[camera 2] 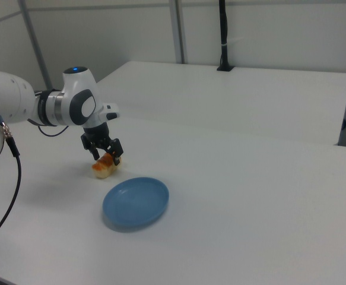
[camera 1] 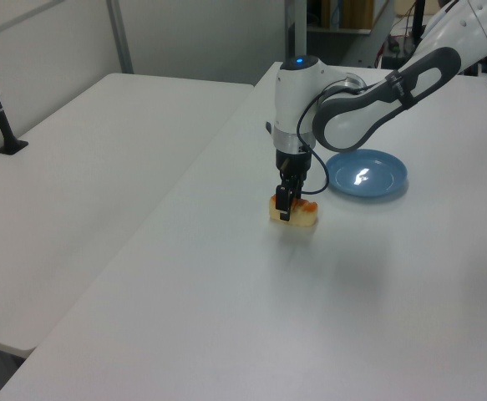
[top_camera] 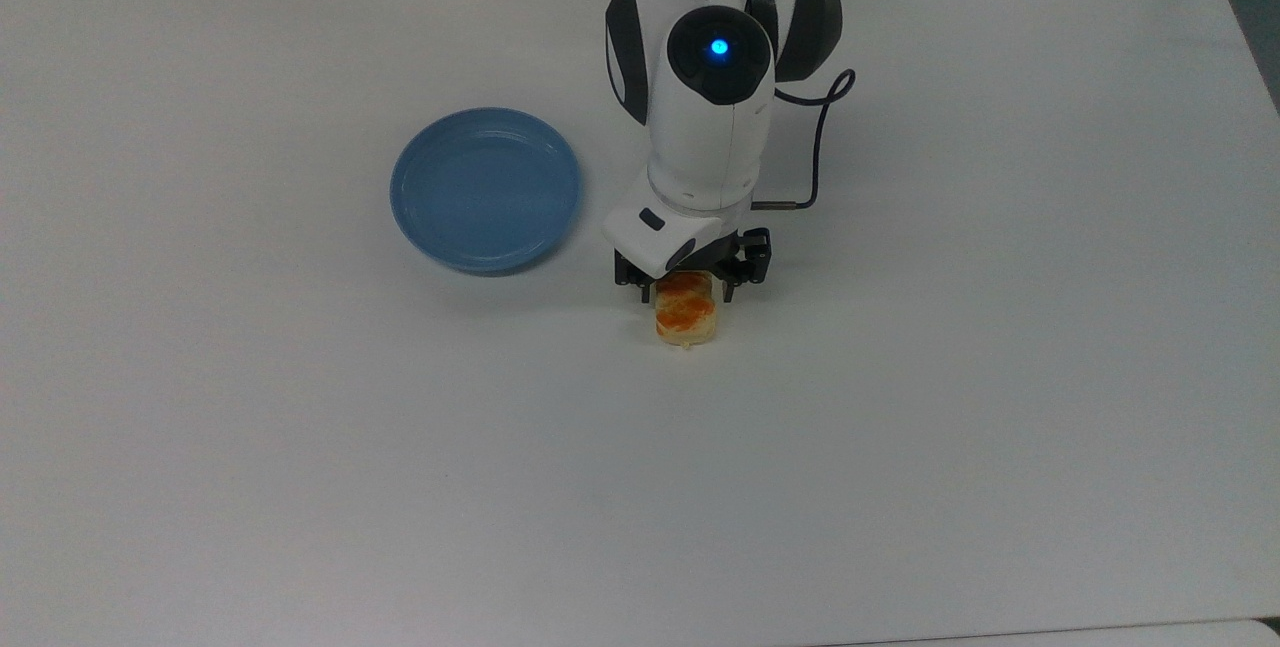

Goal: Put the bread on the table
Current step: 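Lift the bread roll off the plate and set it on the table beside it, then open the gripper to release the bread roll and raise it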

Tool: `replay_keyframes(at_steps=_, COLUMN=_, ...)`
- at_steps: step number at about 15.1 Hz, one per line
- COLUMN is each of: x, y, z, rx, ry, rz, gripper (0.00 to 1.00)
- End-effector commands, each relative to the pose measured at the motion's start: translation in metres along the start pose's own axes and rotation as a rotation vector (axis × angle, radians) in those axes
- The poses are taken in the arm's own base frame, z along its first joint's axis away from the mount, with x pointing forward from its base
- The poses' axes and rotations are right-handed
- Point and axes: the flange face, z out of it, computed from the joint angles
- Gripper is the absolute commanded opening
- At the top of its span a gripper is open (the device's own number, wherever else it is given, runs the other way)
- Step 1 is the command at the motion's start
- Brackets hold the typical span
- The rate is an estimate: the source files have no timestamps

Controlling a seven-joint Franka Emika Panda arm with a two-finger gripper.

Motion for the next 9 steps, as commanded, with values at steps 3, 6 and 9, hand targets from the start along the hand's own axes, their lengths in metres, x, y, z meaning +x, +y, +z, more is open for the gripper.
replay_keyframes(at_steps=3, x=0.001, y=0.028, z=-0.070, rx=0.003, ry=0.030, rz=0.079, gripper=1.00)
replay_keyframes(at_steps=6, x=-0.015, y=0.065, z=-0.139, rx=0.014, ry=-0.032, rz=0.167, gripper=1.00)
replay_keyframes(at_steps=9, x=-0.045, y=0.120, z=-0.215, rx=0.009, ry=-0.054, rz=0.252, gripper=1.00)
